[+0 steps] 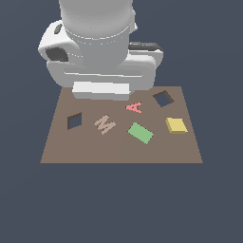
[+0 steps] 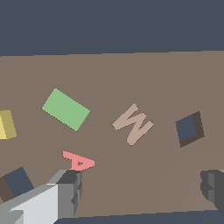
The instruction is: Insert a designated object into the corresponding slot on a board.
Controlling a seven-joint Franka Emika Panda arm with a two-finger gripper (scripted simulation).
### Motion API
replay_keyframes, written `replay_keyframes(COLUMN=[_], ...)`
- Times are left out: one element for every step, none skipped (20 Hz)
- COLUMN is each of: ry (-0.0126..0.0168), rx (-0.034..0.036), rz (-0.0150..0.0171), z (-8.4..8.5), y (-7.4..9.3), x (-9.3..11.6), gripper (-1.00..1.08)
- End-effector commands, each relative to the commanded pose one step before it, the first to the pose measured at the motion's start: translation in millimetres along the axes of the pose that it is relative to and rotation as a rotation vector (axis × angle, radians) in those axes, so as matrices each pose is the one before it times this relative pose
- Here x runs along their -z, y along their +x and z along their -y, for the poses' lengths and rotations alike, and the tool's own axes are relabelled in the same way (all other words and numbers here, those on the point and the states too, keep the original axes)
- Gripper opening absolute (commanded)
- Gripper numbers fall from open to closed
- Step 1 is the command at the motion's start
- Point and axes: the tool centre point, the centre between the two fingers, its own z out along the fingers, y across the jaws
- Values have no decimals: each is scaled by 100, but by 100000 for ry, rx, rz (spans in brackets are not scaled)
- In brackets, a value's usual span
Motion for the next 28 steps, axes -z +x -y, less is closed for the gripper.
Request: replay_keyframes(ry=[0, 7, 22, 37, 51, 66, 77, 89, 100, 109, 117, 123, 127, 129, 126, 122, 117, 106, 88, 69, 52, 38, 29, 23, 17, 13, 9, 4], rx=[0, 68, 166, 288, 395, 512, 610, 716, 813, 909, 998, 1083, 1161, 1237, 1294, 1341, 1382, 1339, 1229, 1121, 1018, 919, 828, 739, 648, 559, 478, 393], rz=[0, -10, -24, -41, -56, -73, -87, -102, -116, -130, -143, -155, -167, -178, -186, -193, -199, -193, -177, -161, -146, -131, -118, -106, -93, -80, -68, -56], z=[-1, 63, 164, 280, 387, 497, 596, 697, 792, 884, 969, 1049, 1124, 1194, 1246, 1287, 1322, 1278, 1168, 1059, 954, 855, 767, 683, 598, 515, 438, 357], y=[0, 10, 32, 53, 73, 93, 112, 131, 150, 168, 185, 202, 220, 236, 250, 263, 273, 268, 249, 234, 219, 204, 187, 168, 149, 131, 112, 94], x=[0, -27, -84, -139, -193, -245, -297, -346, -394, -439, -481, -522, -560, -594, -620, -641, -659, -638, -583, -528, -474, -424, -380, -337, -297, -256, -215, -175], gripper=[100, 100, 100, 100, 100, 100, 100, 100, 100, 100, 100, 100, 100, 100, 100, 100, 100, 100, 100, 100, 100, 100, 100, 100, 100, 100, 100, 100])
